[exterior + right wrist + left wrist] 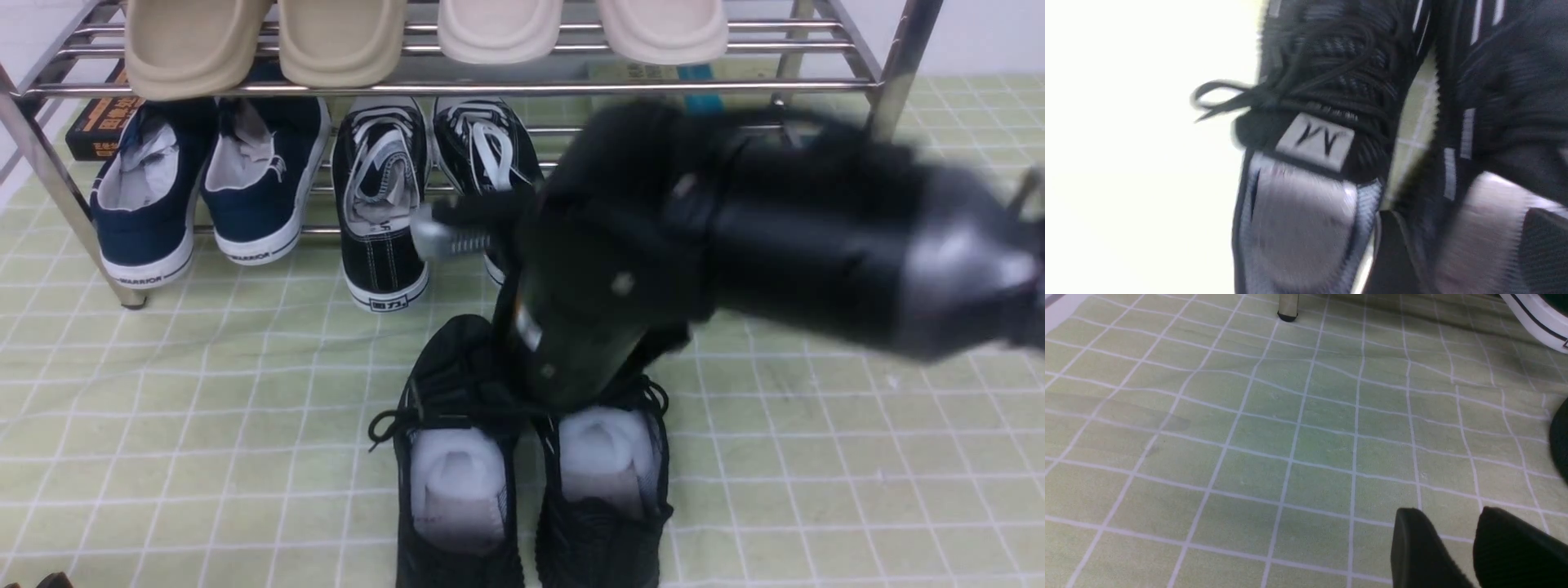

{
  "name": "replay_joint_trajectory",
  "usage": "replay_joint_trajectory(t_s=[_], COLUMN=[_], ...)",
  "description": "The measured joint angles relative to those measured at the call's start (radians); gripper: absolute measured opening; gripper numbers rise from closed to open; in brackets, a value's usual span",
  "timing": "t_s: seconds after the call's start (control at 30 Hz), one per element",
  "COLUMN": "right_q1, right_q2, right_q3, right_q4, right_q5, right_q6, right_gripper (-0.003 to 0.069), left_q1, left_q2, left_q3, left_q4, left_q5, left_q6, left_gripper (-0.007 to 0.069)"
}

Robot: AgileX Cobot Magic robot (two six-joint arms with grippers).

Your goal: Take the shoes off the shelf with your hand from the green coffee tablecloth.

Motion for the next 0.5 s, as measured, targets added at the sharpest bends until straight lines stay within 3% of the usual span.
replay_joint_trajectory(t_s=[0.17, 0.23, 0.27, 0.33, 0.4, 0.43, 0.5], right_q1=[0.000, -0.001, -0.001, -0.001, -0.001, -0.001, -0.001], right_q2=[-0.127, -0.201, -0.208, -0.308, -0.348, -0.423, -0.505], right_q3=[-0.108, -0.117, -0.117, -0.117, -0.116, -0.101, -0.063], right_q4=[-0.059, -0.082, -0.084, -0.086, -0.086, -0.090, -0.097], right_q5=[0.129, 0.138, 0.140, 0.153, 0.154, 0.154, 0.155], right_q6=[-0.189, -0.245, -0.252, -0.286, -0.293, -0.300, -0.301], right_gripper=[0.0316, 0.0229, 0.0221, 0.0104, 0.0064, 0.0001, -0.0013], left_q1=[0.000, 0.000, 0.000, 0.000, 0.000, 0.000, 0.000], left_q2=[0.000, 0.000, 0.000, 0.000, 0.000, 0.000, 0.000], left_q3=[0.000, 0.000, 0.000, 0.000, 0.000, 0.000, 0.000], left_q4=[0.000, 0.000, 0.000, 0.000, 0.000, 0.000, 0.000], left_q5=[0.000, 0.000, 0.000, 0.000, 0.000, 0.000, 0.000], left_q6=[0.000, 0.000, 0.000, 0.000, 0.000, 0.000, 0.000], left_gripper=[0.0242, 0.0242, 0.0242, 0.0242, 0.0242, 0.0242, 0.0242])
